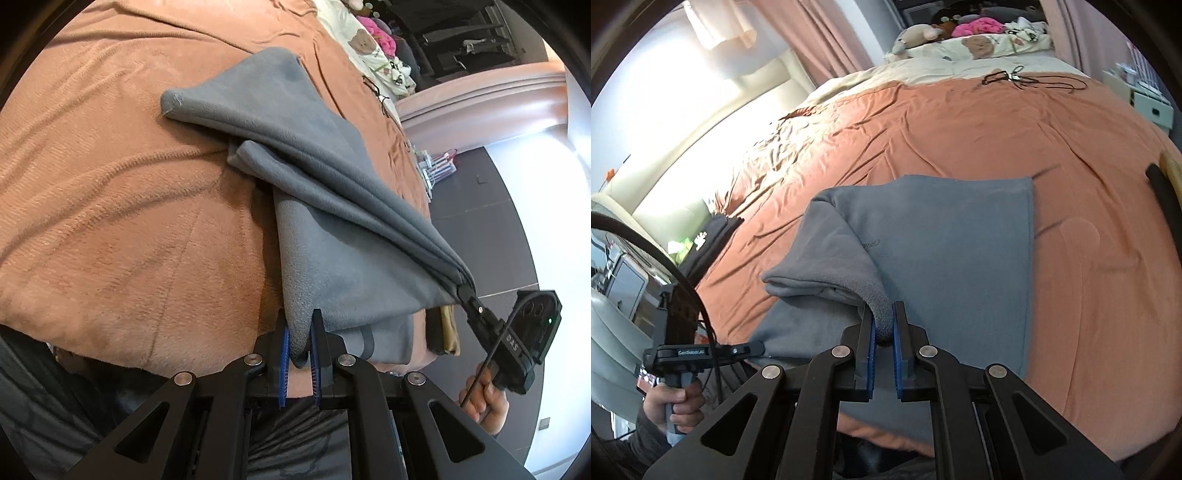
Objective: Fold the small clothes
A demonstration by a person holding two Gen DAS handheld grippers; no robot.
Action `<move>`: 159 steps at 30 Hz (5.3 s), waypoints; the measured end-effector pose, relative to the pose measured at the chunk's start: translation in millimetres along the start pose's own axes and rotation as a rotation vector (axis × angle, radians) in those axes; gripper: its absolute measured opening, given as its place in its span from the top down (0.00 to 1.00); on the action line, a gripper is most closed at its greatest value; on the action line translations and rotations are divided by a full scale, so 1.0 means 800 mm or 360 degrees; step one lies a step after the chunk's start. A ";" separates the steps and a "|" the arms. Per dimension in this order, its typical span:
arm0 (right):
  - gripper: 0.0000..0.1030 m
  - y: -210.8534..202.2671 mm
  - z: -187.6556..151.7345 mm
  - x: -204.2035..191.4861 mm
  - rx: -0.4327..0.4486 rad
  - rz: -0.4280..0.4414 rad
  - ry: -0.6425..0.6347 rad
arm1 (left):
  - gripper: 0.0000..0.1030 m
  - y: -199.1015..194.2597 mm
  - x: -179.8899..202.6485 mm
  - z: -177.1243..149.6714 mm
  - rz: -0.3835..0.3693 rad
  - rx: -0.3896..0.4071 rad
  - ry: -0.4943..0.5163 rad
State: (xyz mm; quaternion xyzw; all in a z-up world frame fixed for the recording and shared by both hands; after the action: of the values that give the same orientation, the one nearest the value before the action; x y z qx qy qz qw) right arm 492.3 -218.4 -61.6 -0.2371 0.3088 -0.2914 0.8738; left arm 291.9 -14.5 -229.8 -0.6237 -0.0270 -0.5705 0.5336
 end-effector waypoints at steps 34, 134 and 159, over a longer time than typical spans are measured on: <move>0.38 0.039 -0.067 0.028 -0.0099 -0.0146 -0.0082 | 0.81 0.050 -0.003 0.131 -0.0092 0.0157 -0.0359; 0.96 -0.116 -0.222 0.069 0.0276 0.0118 0.0840 | 0.33 0.317 0.305 0.151 0.0173 -0.0259 0.0880; 0.68 -0.117 -0.181 0.069 0.0180 0.0000 0.0690 | 0.33 0.135 0.106 0.129 0.0320 -0.0157 0.0617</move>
State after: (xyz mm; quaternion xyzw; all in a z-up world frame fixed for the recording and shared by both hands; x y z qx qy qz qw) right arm 395.4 -355.6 -128.9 -0.1196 0.4725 -0.3523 0.7989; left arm 461.5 -38.1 -212.9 -0.5273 0.1662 -0.6244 0.5518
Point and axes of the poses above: each gripper's, at about its wrist camera, not at the fingertips, and y roughly the way its jaws point, x to its right, z to its top, the point moved 10 cm from there along y, roughly the way its jaws point, and after that the axes turned 1 degree about x, right-handed, at the moved point
